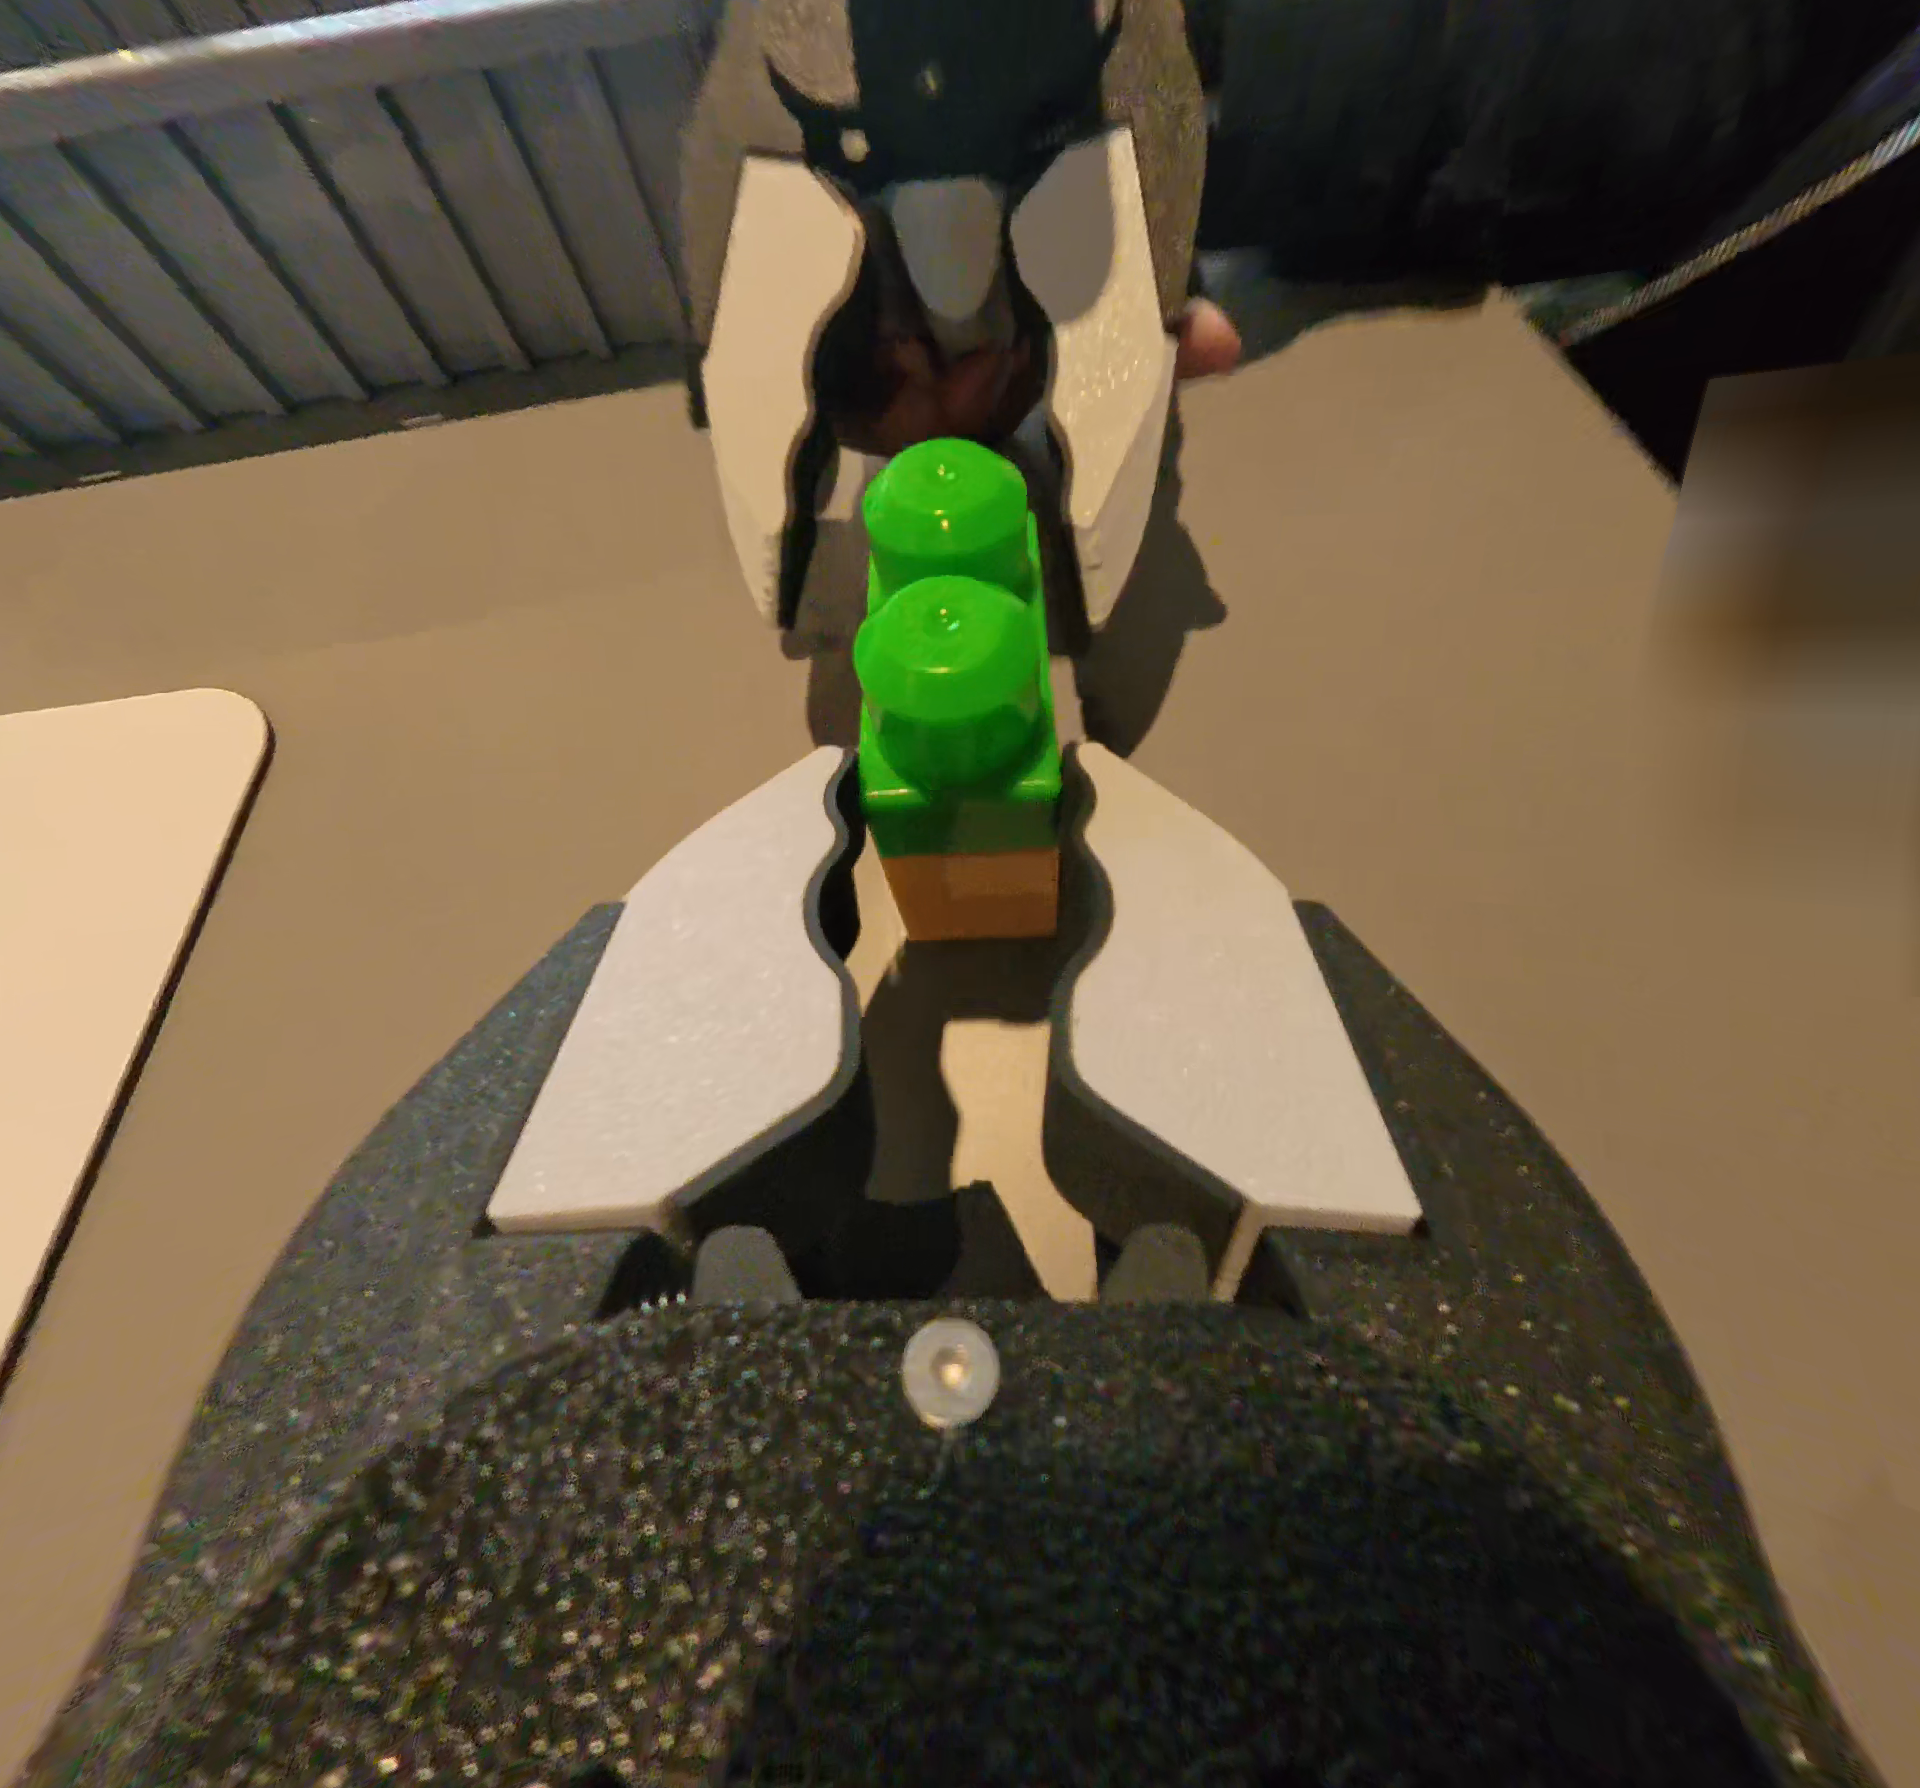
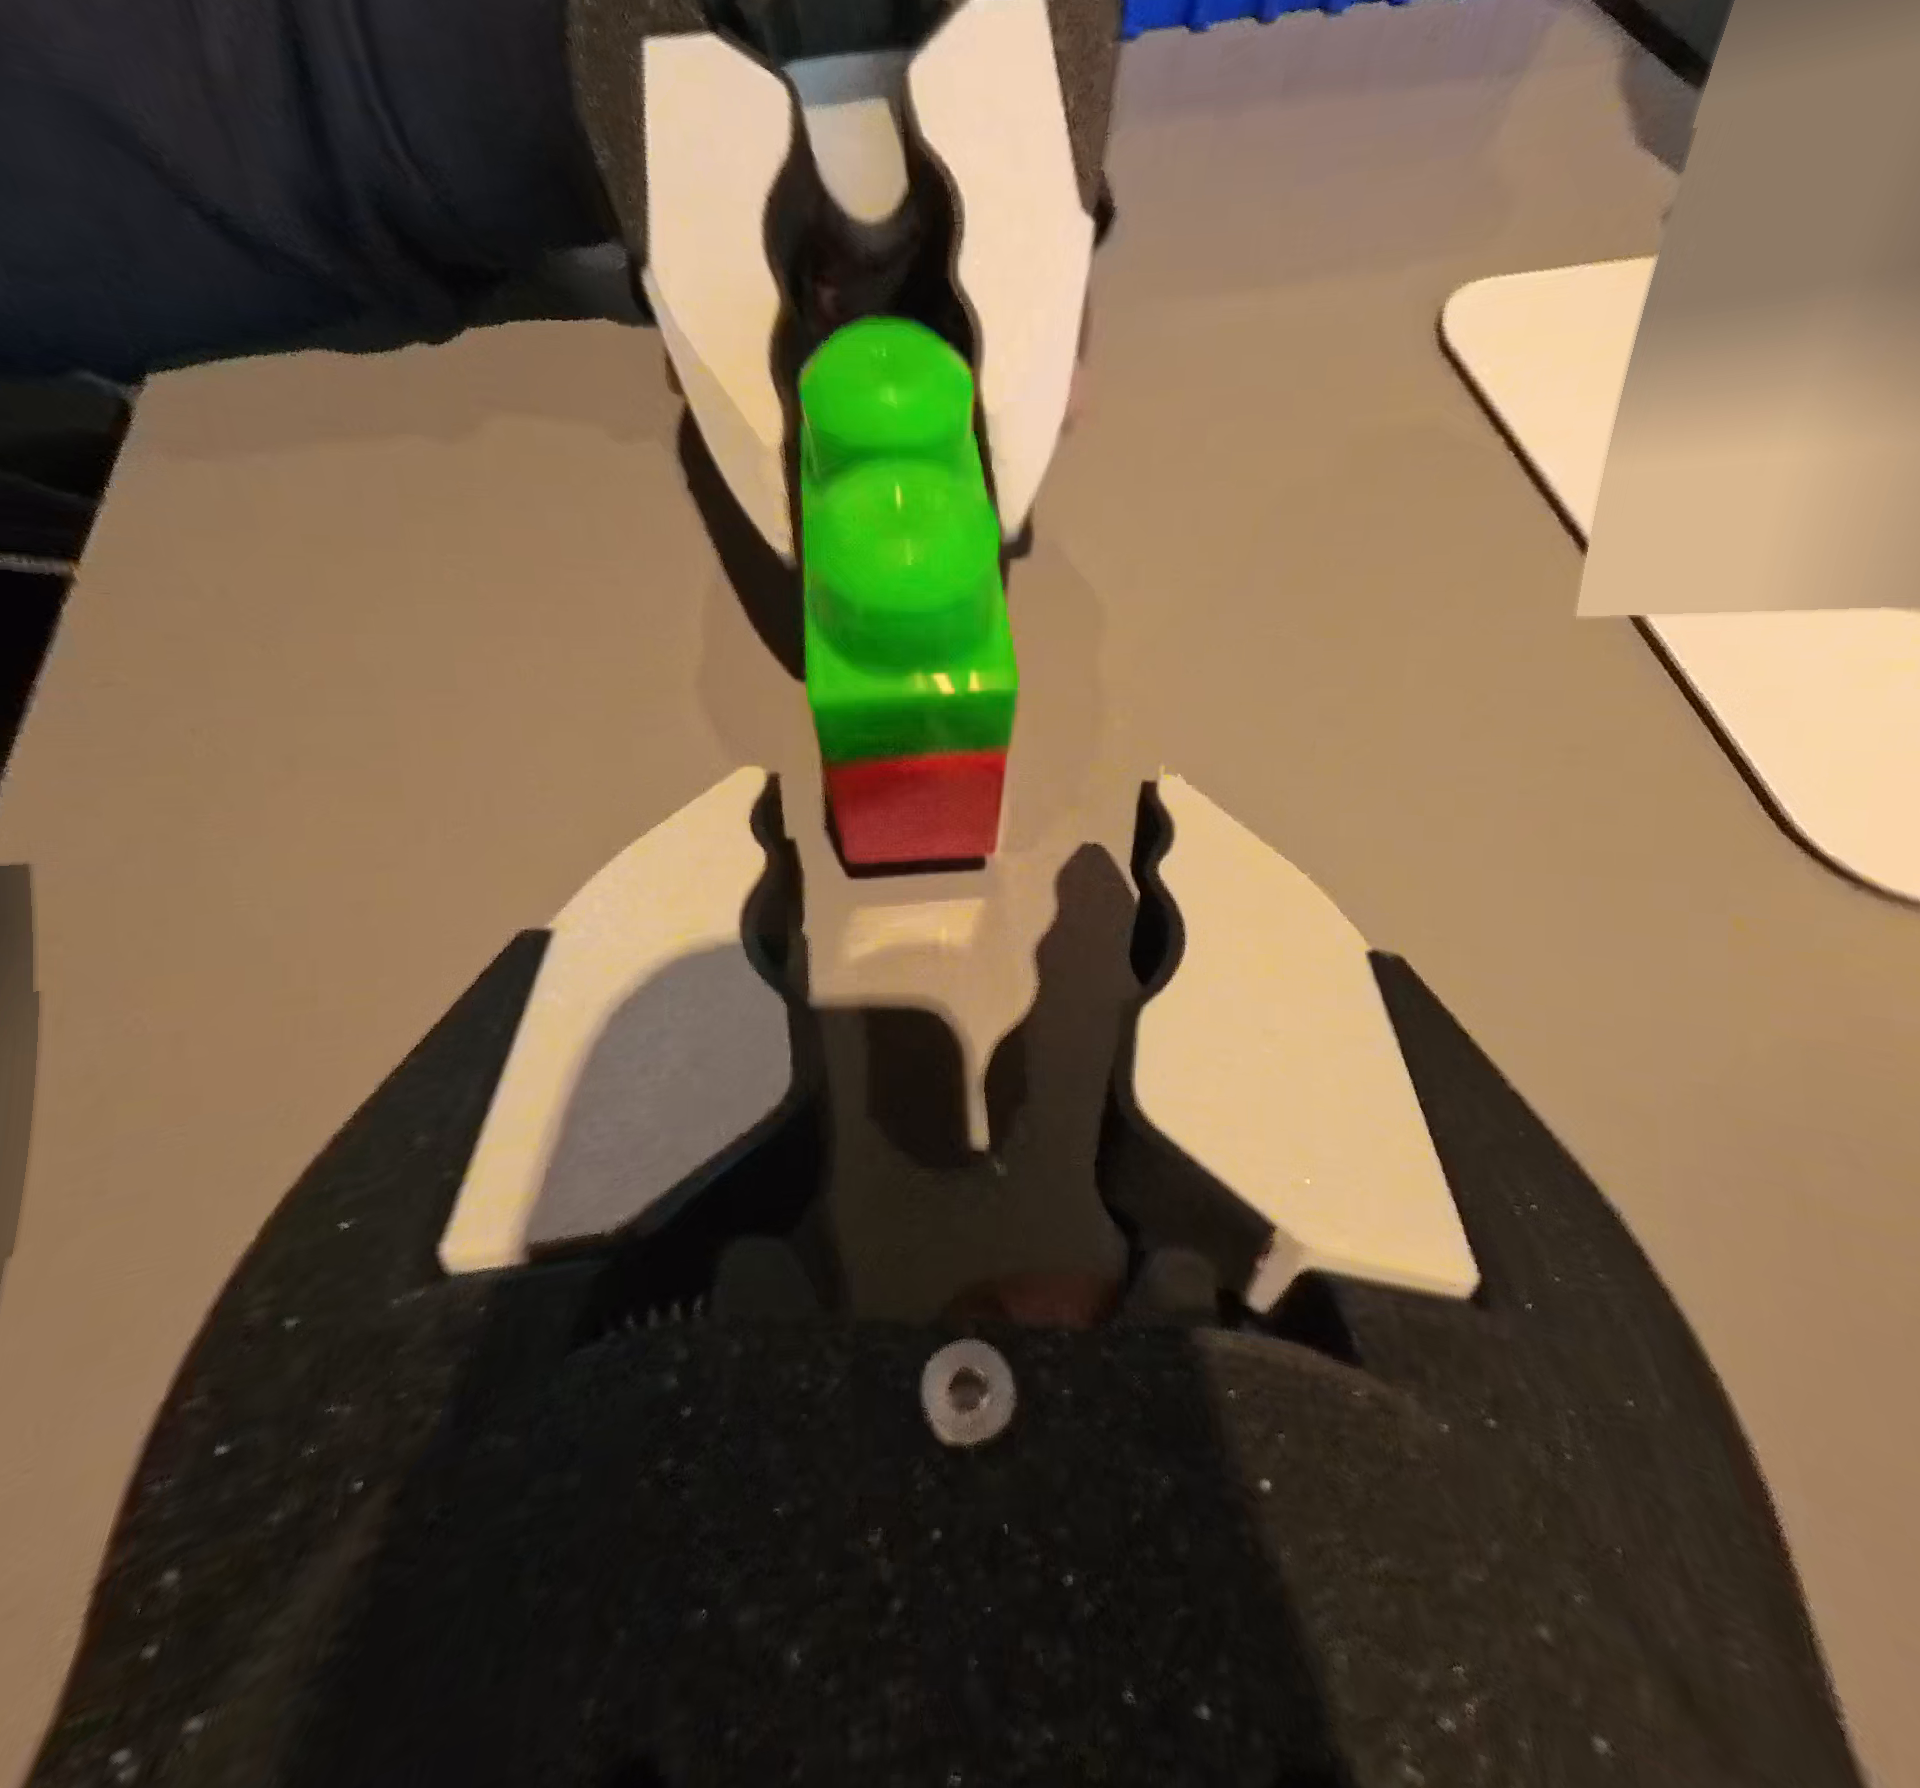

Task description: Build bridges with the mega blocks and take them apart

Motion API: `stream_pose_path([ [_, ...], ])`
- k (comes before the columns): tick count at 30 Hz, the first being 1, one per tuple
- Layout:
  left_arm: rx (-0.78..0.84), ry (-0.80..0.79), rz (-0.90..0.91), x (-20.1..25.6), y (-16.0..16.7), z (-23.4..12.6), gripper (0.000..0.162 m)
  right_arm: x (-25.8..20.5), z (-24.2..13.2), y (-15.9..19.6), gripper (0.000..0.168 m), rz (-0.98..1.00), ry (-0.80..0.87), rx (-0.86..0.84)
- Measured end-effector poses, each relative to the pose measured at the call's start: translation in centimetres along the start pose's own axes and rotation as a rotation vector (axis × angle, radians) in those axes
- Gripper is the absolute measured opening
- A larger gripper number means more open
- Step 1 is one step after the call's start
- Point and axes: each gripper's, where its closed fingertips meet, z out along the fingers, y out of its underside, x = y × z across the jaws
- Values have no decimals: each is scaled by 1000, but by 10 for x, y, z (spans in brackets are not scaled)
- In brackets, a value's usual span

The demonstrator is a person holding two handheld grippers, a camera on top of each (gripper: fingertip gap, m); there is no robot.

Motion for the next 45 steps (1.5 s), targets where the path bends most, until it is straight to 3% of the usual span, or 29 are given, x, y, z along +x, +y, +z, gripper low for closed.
stream_pose_path([
  [8, 333, -57, -291, -25, -38, -24, 35, 10, -22, -34, 68, 211, -12, 241],
  [11, 408, -42, -313, -24, -46, -29, 35, 10, -25, -47, 59, 248, -13, 321],
  [19, 436, -7, -354, -22, -49, -30, 35, 9, -17, -48, 36, 287, -13, 313],
  [31, 426, 15, -481, -26, -47, -25, 36, 6, -13, -39, 35, 550, -185, 299],
  [45, 461, 41, -502, -25, -52, -26, 36, 0, -12, -40, 34, 596, -266, 310],
])
